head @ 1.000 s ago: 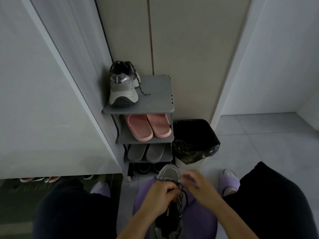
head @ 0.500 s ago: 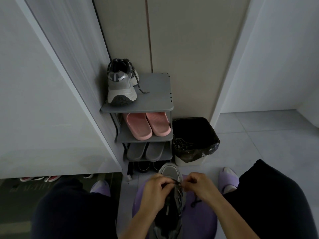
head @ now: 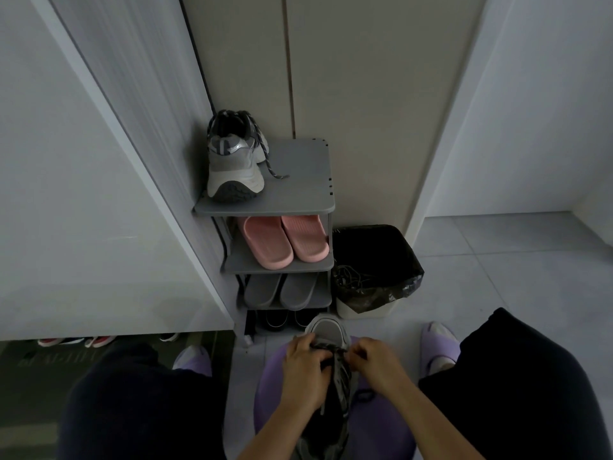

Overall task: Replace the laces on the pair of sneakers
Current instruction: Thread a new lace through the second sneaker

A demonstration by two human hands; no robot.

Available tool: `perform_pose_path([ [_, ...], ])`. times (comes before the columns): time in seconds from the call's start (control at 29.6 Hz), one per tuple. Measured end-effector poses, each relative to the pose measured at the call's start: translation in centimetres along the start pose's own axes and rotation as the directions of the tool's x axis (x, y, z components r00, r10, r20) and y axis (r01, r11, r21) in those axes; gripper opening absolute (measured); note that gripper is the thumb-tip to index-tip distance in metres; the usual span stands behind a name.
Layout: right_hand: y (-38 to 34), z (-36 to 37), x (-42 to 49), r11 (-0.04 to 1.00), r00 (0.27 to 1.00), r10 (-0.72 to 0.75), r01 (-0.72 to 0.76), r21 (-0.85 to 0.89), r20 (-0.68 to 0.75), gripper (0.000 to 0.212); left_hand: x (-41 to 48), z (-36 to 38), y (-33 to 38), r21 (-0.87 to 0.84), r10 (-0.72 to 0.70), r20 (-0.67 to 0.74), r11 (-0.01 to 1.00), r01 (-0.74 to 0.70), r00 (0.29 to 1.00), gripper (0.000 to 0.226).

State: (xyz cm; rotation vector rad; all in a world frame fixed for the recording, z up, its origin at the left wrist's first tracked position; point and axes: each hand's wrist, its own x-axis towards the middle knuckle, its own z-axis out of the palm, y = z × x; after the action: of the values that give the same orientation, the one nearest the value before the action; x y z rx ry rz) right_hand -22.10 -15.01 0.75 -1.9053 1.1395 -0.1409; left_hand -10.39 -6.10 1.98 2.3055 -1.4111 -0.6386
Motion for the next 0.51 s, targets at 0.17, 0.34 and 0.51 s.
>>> perform_pose_path([
  [0.17,-0.5,0.0,0.7,0.997,0.997,-0.024,0.029,-0.071,0.079,0.026,0.6,0.4,-0.1,-0.016,0.011,-0.024,1.0,-0.011,1.0,0.028],
  [0.34,-0.6,1.0,0.2,0.991,0.999,0.03,-0.034,0.131,0.031,0.019,1.7,0.2,-0.4,0.015,0.003,0.006,1.0,-0.003,1.0,0.024],
  [0.51,-0.5,2.3,-1.0,0.929,0.99,0.139,-0.127,0.347,-0.011,0.038,1.7,-0.1,-0.1,-0.285,-0.123,0.021,0.95,0.124,0.992,0.022],
])
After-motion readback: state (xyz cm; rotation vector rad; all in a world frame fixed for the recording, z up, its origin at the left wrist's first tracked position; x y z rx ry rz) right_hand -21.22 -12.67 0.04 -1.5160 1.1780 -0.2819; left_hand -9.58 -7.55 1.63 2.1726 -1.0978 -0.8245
